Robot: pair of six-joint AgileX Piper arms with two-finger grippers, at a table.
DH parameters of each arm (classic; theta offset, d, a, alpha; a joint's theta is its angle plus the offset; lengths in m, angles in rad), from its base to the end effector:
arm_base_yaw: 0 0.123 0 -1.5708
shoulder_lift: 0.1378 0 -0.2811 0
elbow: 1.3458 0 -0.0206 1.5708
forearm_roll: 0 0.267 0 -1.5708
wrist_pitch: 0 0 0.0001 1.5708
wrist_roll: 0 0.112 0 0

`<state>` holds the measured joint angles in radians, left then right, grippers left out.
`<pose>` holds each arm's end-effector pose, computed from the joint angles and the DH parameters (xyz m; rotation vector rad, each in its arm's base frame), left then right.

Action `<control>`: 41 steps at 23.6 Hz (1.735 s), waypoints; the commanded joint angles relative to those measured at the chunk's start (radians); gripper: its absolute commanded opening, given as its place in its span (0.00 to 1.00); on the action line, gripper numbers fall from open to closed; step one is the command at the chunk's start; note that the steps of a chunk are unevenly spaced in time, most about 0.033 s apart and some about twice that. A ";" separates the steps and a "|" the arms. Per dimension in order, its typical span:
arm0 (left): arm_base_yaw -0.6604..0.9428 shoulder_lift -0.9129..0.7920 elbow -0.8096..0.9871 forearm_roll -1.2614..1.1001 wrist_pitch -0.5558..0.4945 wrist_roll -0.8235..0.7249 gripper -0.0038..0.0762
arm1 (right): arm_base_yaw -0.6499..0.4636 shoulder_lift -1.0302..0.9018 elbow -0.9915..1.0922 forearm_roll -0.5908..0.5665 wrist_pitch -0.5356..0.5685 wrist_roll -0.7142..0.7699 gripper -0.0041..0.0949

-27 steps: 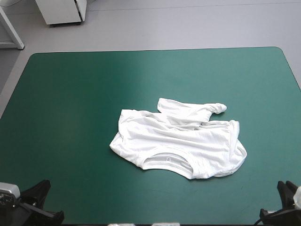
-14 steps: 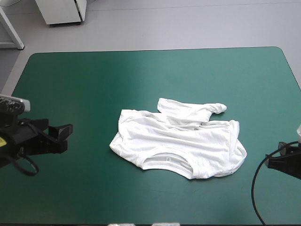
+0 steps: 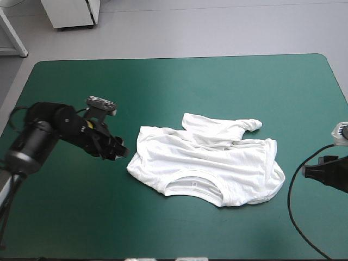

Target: Fold the cloth

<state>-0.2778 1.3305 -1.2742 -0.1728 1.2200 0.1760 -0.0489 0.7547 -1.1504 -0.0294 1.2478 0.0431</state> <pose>0.2634 -0.0939 0.3291 0.5826 2.6955 -0.2670 0.1309 -0.0095 0.4065 0.1104 2.3329 -0.0401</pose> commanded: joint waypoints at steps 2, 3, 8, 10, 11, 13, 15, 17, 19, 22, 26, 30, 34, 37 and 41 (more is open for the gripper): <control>-0.139 0.107 -0.031 0.100 -0.078 -0.099 0.61 | 0.002 0.025 -0.028 -0.045 -0.046 0.000 0.48; -0.159 0.142 -0.031 0.101 -0.091 -0.102 0.61 | 0.002 0.026 -0.028 -0.048 -0.046 0.000 0.48; -0.174 0.293 -0.031 0.139 -0.080 -0.199 0.61 | 0.002 0.035 -0.028 -0.048 -0.039 0.000 0.48; -0.174 0.337 -0.031 0.143 -0.082 -0.199 0.61 | 0.002 0.035 -0.028 -0.052 -0.037 -0.001 0.48; -0.174 0.353 -0.031 0.143 -0.088 -0.199 0.61 | 0.002 0.035 -0.028 -0.058 -0.034 -0.001 0.48; -0.174 0.388 -0.031 0.157 -0.118 -0.210 0.61 | 0.002 0.035 -0.028 -0.072 -0.026 -0.001 0.48; -0.174 0.421 -0.031 0.159 -0.155 -0.215 0.60 | 0.002 0.035 -0.028 -0.096 -0.019 -0.004 0.47; -0.174 0.456 -0.028 0.159 -0.163 -0.232 0.60 | 0.002 0.035 -0.028 -0.100 -0.014 -0.004 0.47; -0.174 0.492 -0.028 0.148 -0.163 -0.232 0.59 | 0.002 0.035 -0.028 -0.098 -0.007 -0.004 0.47; -0.174 0.521 -0.027 0.099 -0.154 -0.232 0.28 | 0.002 0.035 -0.026 -0.094 0.000 -0.004 0.47; -0.177 0.519 -0.027 0.063 -0.163 -0.203 0.04 | 0.002 0.045 0.048 -0.035 0.000 0.000 0.47; -0.177 0.519 -0.027 0.051 -0.162 -0.199 0.04 | 0.002 0.118 0.182 0.004 -0.035 0.016 0.51; -0.177 0.519 -0.027 0.051 -0.165 -0.186 0.04 | 0.002 0.276 0.208 0.040 -0.160 0.039 0.52; -0.177 0.519 -0.027 0.042 -0.173 -0.184 0.04 | 0.002 0.376 0.208 0.068 -0.174 0.033 0.52; -0.177 0.519 -0.027 0.021 -0.188 -0.184 0.04 | 0.002 0.502 0.208 0.105 -0.225 0.026 0.53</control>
<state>-0.4462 1.8464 -1.3039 -0.0869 1.0946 -0.0096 -0.0478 1.2058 -0.9217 0.0516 1.0825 0.0793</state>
